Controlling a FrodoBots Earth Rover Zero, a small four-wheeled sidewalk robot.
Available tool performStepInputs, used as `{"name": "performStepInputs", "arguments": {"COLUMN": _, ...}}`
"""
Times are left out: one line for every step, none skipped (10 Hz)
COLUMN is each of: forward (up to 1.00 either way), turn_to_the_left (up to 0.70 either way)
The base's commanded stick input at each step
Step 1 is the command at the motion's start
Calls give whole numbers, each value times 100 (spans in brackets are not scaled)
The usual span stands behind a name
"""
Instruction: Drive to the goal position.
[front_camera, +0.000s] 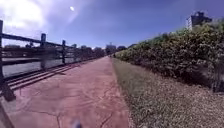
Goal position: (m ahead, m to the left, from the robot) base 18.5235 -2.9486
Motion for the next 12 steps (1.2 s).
{"name": "performStepInputs", "arguments": {"forward": 70, "turn_to_the_left": 35}}
{"name": "performStepInputs", "arguments": {"forward": 70, "turn_to_the_left": 35}}
{"name": "performStepInputs", "arguments": {"forward": 70, "turn_to_the_left": 35}}
{"name": "performStepInputs", "arguments": {"forward": 70, "turn_to_the_left": 35}}
{"name": "performStepInputs", "arguments": {"forward": 70, "turn_to_the_left": 35}}
{"name": "performStepInputs", "arguments": {"forward": 70, "turn_to_the_left": 35}}
{"name": "performStepInputs", "arguments": {"forward": 70, "turn_to_the_left": 28}}
{"name": "performStepInputs", "arguments": {"forward": 70, "turn_to_the_left": 9}}
{"name": "performStepInputs", "arguments": {"forward": 70, "turn_to_the_left": 0}}
{"name": "performStepInputs", "arguments": {"forward": 70, "turn_to_the_left": 0}}
{"name": "performStepInputs", "arguments": {"forward": 70, "turn_to_the_left": 0}}
{"name": "performStepInputs", "arguments": {"forward": 70, "turn_to_the_left": 0}}
